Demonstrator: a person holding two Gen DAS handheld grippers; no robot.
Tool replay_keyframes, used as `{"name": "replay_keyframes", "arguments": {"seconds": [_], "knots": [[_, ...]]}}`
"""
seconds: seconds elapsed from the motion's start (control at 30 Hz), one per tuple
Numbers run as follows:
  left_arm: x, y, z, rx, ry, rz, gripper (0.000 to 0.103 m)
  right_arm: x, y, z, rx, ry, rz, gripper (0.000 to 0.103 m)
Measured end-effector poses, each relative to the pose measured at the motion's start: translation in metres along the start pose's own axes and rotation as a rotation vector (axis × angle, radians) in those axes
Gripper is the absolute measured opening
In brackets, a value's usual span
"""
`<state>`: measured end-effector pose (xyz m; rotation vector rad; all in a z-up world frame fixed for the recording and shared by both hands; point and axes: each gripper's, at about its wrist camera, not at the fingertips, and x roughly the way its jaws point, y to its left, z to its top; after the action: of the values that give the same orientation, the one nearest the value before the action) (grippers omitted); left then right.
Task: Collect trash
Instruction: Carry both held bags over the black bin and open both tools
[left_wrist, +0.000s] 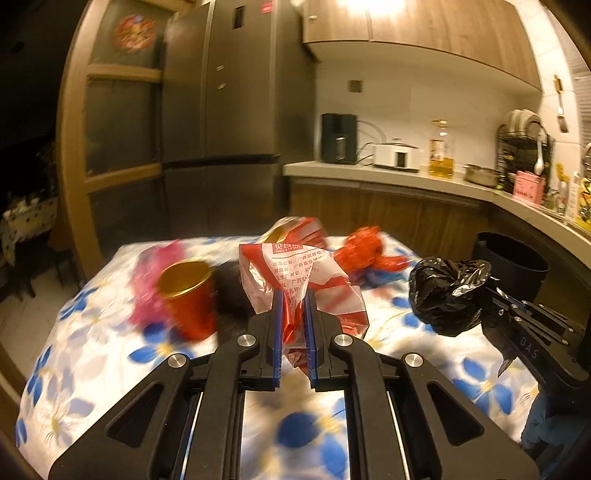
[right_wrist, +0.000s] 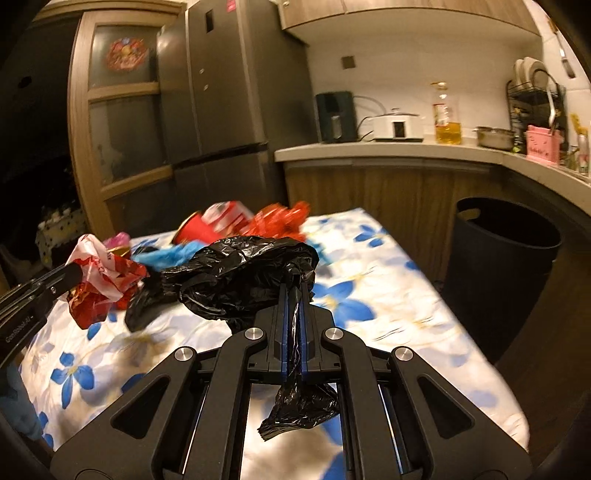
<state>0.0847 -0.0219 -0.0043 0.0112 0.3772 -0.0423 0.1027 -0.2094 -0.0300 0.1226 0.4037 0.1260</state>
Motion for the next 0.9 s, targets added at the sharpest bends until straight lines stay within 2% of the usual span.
{"name": "replay_keyframes", "arguments": {"seconds": [0.27,0.57,0.9], "knots": [[0.021,-0.074,0.03,0.095,-0.068,-0.135,0.01,-0.01,-0.057,0.024,0.044,-0.067,-0.128,0.005],[0.059,-0.17,0.067,0.133,-0.119,-0.331,0.01,-0.017,-0.135,0.053,0.078,-0.146,-0.317,0.005],[0.098,-0.252,0.086,0.141,-0.146,-0.468,0.01,-0.014,-0.217,0.081,0.138,-0.215,-0.467,0.004]]}}
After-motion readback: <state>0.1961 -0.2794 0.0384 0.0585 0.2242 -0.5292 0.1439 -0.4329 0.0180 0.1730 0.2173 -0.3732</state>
